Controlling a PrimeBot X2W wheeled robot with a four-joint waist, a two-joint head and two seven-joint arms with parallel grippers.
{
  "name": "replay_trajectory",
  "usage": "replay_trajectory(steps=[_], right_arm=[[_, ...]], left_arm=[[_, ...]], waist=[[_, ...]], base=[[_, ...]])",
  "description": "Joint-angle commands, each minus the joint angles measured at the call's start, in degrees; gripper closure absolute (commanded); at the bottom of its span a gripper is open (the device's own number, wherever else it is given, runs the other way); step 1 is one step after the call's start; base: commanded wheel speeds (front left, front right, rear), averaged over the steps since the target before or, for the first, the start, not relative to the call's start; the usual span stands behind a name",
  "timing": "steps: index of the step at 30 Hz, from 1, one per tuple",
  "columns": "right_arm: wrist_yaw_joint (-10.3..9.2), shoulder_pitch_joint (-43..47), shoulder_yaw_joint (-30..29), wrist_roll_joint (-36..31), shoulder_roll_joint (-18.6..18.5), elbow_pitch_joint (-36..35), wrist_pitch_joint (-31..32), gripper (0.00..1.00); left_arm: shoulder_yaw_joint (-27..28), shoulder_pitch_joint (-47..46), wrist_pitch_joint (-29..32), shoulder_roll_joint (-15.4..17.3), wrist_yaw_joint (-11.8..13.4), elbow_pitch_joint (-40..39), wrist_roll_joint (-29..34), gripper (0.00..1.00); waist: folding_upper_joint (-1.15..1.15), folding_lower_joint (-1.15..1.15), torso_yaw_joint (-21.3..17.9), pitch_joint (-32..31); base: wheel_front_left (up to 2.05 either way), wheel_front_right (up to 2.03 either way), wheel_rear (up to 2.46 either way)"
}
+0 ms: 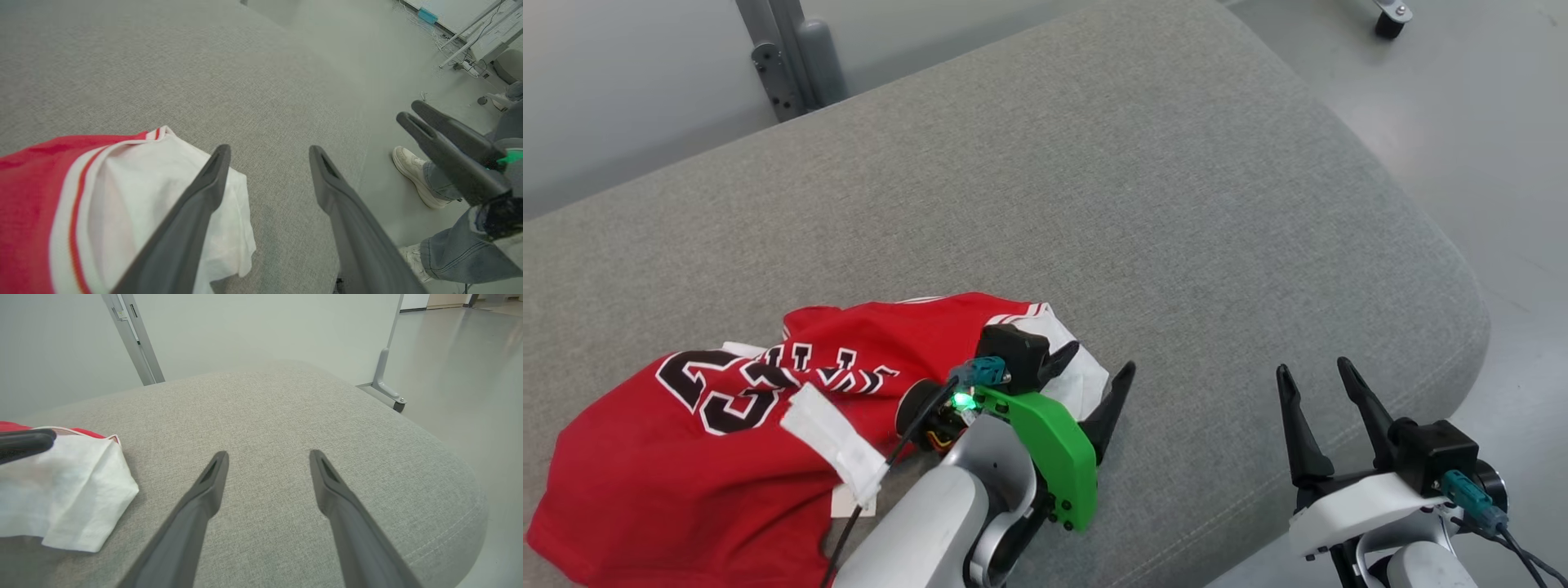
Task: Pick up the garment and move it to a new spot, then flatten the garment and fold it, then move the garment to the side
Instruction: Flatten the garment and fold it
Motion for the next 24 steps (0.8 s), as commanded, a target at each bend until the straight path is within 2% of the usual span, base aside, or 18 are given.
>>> replay_trajectory(steps=[1,4,9,13,16,20,24], right_arm=[[0.00,0.5,-0.1,-0.5,0.0,-0.1,-0.2,0.00],[0.00,1.0,-0.3,-1.4,0.0,-0.5,-0.2,0.00],[0.00,1.7,-1.1,-3.1,-0.1,-1.8,-0.2,0.00],[0.00,2.4,-1.3,-4.2,-0.7,-3.4,-0.2,0.00],[0.00,2.4,-1.6,-4.4,-1.2,-4.6,-0.2,0.00],[0.00,3.3,-1.9,-4.8,-1.6,-5.7,-0.2,0.00],[0.00,4.8,-2.4,-4.8,-1.8,-5.4,-0.2,0.00]], left_arm=[[0.3,1.4,-0.9,0.1,-0.3,-1.7,-0.8,0.00],[2.1,4.1,-2.9,2.6,0.5,-8.0,-1.5,0.00],[7.2,12.4,-8.3,8.6,5.3,-17.2,0.0,0.00],[11.3,20.6,-14.0,12.5,8.7,-20.2,0.9,0.00],[13.9,25.3,-20.8,13.7,10.6,-20.4,2.5,0.00],[17.9,31.4,-27.6,13.0,13.3,-17.7,2.7,0.00],[21.2,35.3,-29.0,11.8,12.0,-14.3,4.3,0.00]], waist=[[0.00,0.00,2.2,-1.1],[0.00,0.00,4.6,-2.6],[0.00,0.00,8.3,-5.8],[0.00,0.00,11.0,-8.2],[0.00,0.00,12.8,-9.2],[0.00,0.00,14.5,-10.4],[0.00,0.00,16.2,-11.6]], base=[[0.00,0.00,0.00],[0.00,0.00,0.00],[0.00,0.00,0.00],[0.00,0.00,0.00],[0.00,0.00,0.00],[0.00,0.00,0.00],[0.00,0.00,0.00]])
